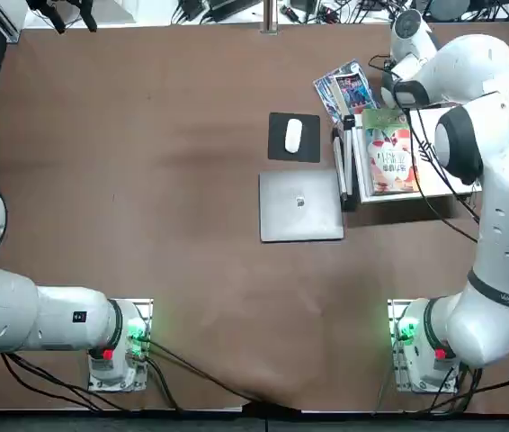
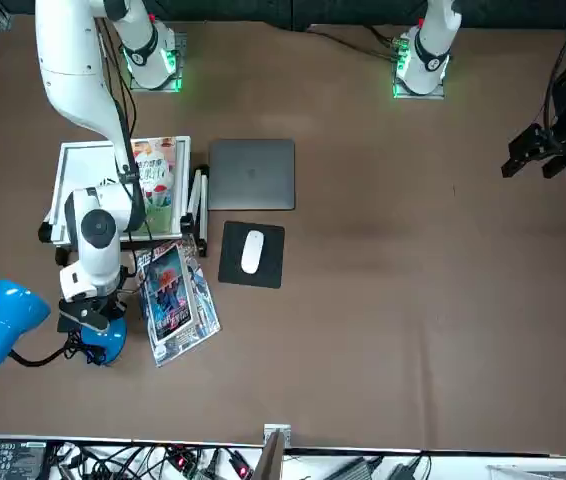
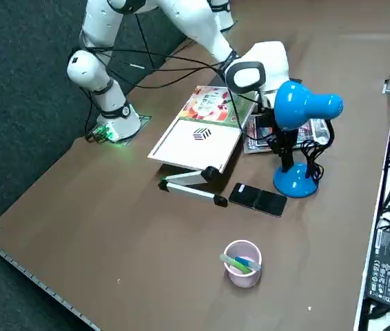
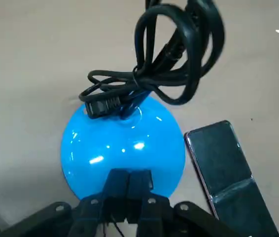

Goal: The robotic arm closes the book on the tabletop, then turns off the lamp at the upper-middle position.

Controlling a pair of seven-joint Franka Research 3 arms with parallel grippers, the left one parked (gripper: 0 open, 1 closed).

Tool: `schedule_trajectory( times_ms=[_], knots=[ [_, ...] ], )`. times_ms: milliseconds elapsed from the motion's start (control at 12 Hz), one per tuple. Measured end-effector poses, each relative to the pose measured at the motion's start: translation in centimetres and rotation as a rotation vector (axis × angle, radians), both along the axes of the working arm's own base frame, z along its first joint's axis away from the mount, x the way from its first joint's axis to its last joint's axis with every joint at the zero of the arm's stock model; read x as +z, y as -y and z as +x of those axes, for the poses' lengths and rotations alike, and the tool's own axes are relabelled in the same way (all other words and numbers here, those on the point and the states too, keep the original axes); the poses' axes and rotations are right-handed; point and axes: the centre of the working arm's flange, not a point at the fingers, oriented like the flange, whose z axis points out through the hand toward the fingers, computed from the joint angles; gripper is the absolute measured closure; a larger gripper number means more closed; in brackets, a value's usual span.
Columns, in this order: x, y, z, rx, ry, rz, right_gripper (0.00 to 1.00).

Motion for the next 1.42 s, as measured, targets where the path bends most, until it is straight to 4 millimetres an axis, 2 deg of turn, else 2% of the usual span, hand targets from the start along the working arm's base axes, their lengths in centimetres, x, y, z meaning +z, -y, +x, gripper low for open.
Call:
schedule_trajectory(
  times_ms=[1417],
  knots=[
    [0.08, 0.63, 0.14, 0.005, 0.026, 0.014, 0.99]
  ],
)
